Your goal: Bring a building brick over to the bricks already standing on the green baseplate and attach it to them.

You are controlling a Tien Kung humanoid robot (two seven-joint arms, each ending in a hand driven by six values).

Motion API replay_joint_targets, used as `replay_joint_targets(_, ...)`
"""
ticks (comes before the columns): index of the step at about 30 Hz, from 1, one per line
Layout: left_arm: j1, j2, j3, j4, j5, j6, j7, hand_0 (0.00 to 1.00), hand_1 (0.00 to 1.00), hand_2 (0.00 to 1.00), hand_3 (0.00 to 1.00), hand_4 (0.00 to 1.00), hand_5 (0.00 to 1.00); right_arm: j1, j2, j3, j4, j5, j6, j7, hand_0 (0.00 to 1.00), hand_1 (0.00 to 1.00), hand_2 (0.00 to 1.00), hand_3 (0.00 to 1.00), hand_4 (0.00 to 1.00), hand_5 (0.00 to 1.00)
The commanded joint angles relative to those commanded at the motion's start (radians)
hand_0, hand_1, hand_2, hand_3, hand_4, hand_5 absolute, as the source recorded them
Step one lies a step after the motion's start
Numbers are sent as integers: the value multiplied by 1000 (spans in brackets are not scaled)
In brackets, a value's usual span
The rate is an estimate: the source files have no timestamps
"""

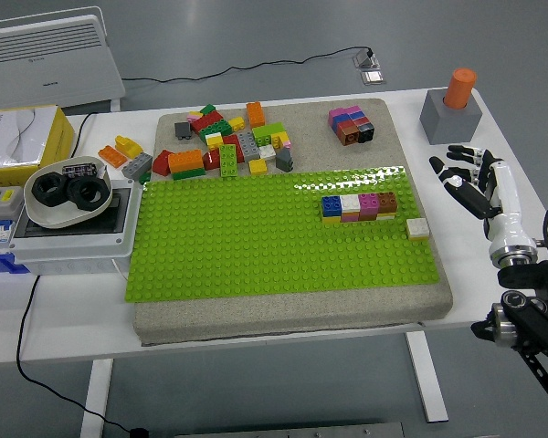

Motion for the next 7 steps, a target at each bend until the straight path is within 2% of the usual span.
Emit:
replay_joint_targets(4,3,4,26,0,-52,10,-9,721,367,334,504,260,2,-14,8,-8,-11,-8,-1,-2,630,587,670,625,852,423)
replay_joint_targets(7,4,1,10,0,-40,4,-1,721,367,334,504,260,2,-17,8,-5,-18,-10,-5,-6,630,587,670,625,852,423)
